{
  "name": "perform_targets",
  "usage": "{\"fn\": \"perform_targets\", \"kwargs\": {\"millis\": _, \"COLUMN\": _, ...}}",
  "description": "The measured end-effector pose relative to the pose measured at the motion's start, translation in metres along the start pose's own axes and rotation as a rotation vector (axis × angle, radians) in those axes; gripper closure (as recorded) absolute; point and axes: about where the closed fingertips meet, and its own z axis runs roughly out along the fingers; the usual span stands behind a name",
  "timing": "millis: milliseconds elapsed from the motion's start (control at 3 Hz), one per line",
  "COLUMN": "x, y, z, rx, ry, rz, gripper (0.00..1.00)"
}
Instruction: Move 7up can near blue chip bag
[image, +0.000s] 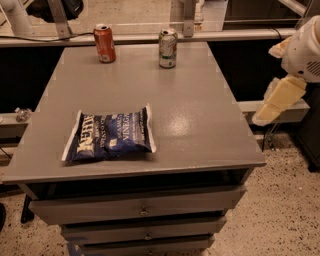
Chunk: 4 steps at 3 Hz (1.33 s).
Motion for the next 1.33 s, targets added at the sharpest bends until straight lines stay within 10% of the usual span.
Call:
{"fn": "perform_targets", "kwargs": {"millis": 667, "x": -0.025, "y": -0.103, "z": 0.054, "rx": 0.118, "ry": -0.259, "rz": 0.099, "gripper": 0.0}}
{"fn": "perform_targets", "kwargs": {"millis": 1333, "x": -0.079, "y": -0.149, "z": 0.123, "rx": 0.083, "ry": -0.529, "rz": 0.185, "gripper": 0.0}}
